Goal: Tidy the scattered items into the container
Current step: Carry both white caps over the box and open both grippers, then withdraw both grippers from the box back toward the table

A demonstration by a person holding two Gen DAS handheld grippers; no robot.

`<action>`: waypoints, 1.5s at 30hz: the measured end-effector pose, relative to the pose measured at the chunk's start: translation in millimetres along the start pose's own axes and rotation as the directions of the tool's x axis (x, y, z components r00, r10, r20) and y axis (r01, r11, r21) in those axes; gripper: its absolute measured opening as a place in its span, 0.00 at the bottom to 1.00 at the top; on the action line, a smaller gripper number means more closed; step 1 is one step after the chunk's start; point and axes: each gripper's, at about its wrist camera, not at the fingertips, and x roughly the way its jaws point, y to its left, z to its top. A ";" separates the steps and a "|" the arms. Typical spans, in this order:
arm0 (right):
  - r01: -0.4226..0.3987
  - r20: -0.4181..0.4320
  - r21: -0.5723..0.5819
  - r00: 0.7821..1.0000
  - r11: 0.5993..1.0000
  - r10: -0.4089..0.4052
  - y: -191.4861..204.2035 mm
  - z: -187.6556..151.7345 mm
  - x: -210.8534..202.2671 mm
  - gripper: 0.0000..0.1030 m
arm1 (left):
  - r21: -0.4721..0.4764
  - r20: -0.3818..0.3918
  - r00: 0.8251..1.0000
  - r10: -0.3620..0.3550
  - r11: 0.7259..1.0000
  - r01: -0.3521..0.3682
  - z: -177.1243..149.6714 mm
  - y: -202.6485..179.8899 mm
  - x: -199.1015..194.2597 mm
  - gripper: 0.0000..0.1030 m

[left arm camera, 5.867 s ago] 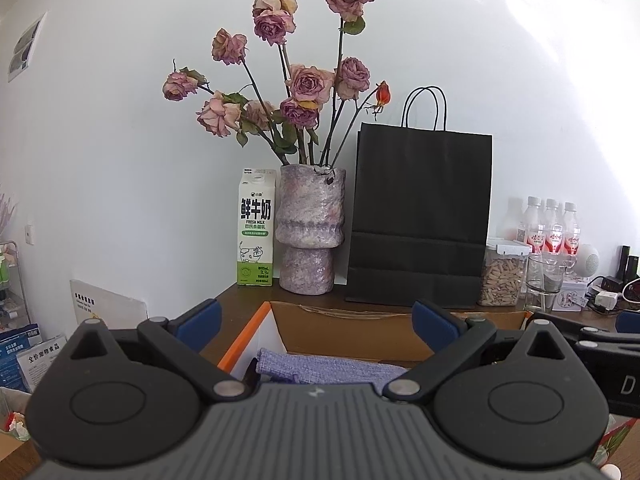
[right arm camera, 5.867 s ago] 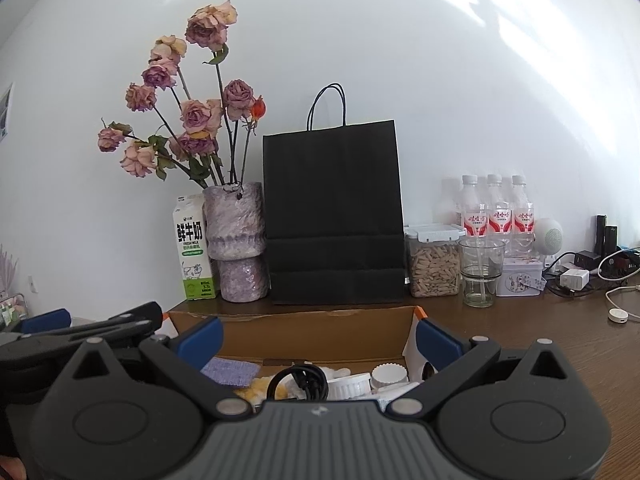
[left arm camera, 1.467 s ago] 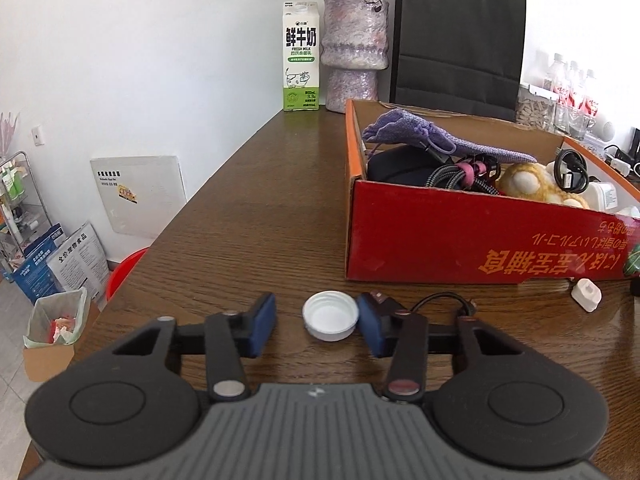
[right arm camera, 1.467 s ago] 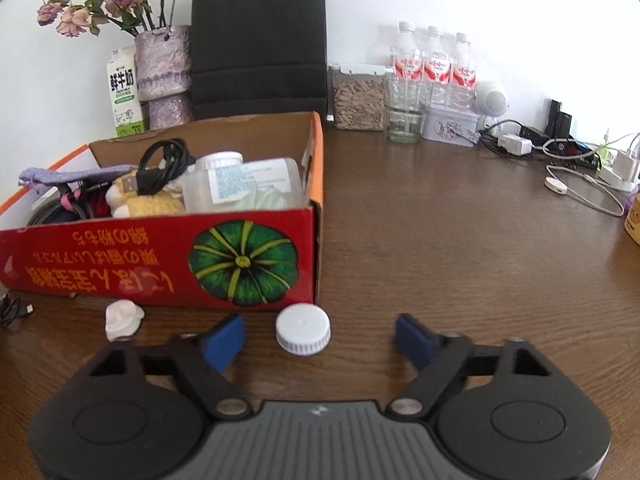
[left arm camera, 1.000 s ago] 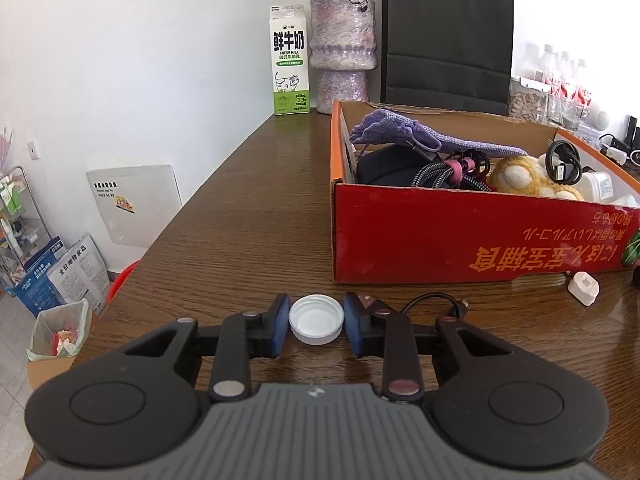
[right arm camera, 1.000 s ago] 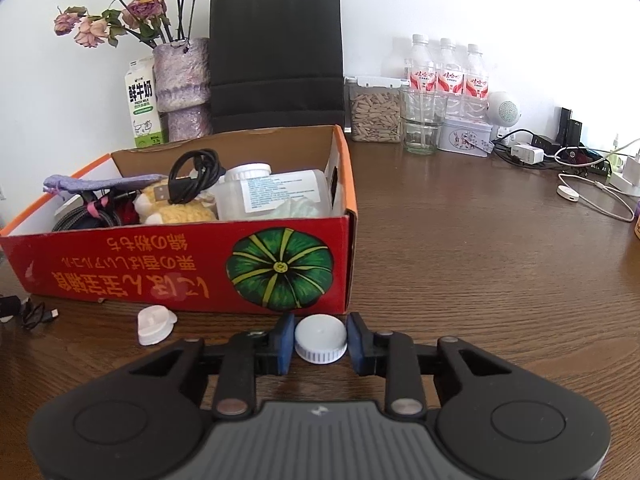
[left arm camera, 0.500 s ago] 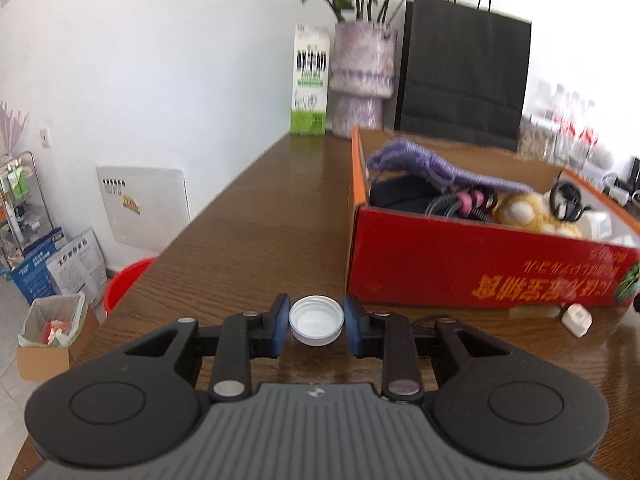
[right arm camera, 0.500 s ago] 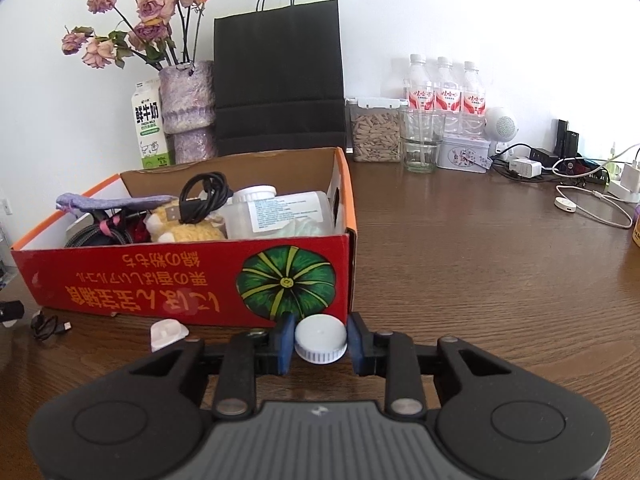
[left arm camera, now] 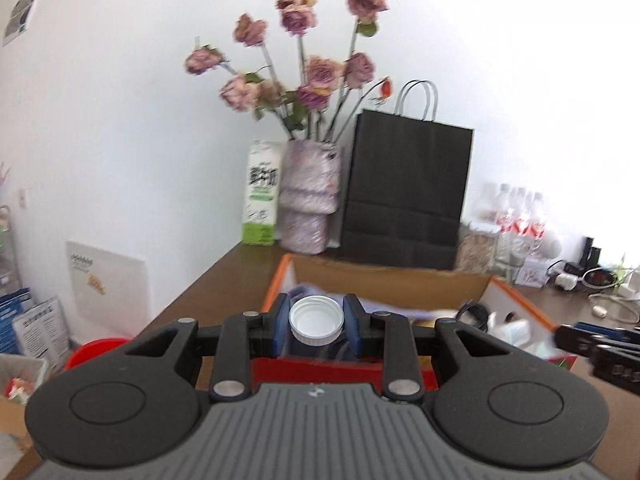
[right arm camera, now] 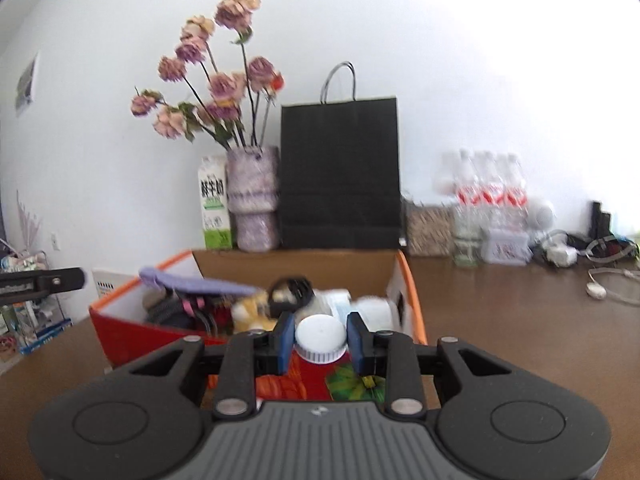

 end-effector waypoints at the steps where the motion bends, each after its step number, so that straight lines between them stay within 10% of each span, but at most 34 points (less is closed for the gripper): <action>1: -0.005 0.010 0.001 1.000 1.000 0.005 2.1 6.3 6.5 0.26 | 0.002 0.008 1.000 -0.014 1.000 0.014 3.9 -7.4 7.0 0.28; 10: 0.034 0.070 0.058 0.997 0.998 -0.038 0.4 34.1 84.7 0.26 | 0.011 0.002 1.000 0.011 1.000 -0.011 8.6 -48.9 102.3 0.28; 19: 0.058 0.051 0.054 0.997 0.997 -0.060 -5.7 18.7 93.8 0.26 | 0.019 -0.017 1.000 0.018 1.000 -0.018 -5.1 -40.7 104.0 0.29; 21: 0.060 0.038 0.052 0.997 0.997 -0.062 -5.3 15.8 96.0 0.28 | 0.036 0.000 0.999 0.040 0.999 -0.040 -8.2 -44.1 102.5 0.41; 23: 0.070 0.018 0.052 0.997 0.996 -0.071 -3.7 13.5 97.0 0.72 | 0.049 0.017 0.999 0.048 0.998 -0.049 -8.5 -46.3 98.9 0.82; 25: 0.087 0.043 0.062 0.995 0.994 -0.090 -2.7 12.8 91.4 0.95 | 0.035 0.089 0.991 0.095 0.994 -0.099 -7.6 -46.0 88.6 0.97; 45: 0.096 0.090 0.077 0.991 0.992 -0.103 0.0 11.5 71.2 1.00 | 0.035 0.105 0.989 0.103 0.994 -0.108 -9.9 -43.2 77.9 1.00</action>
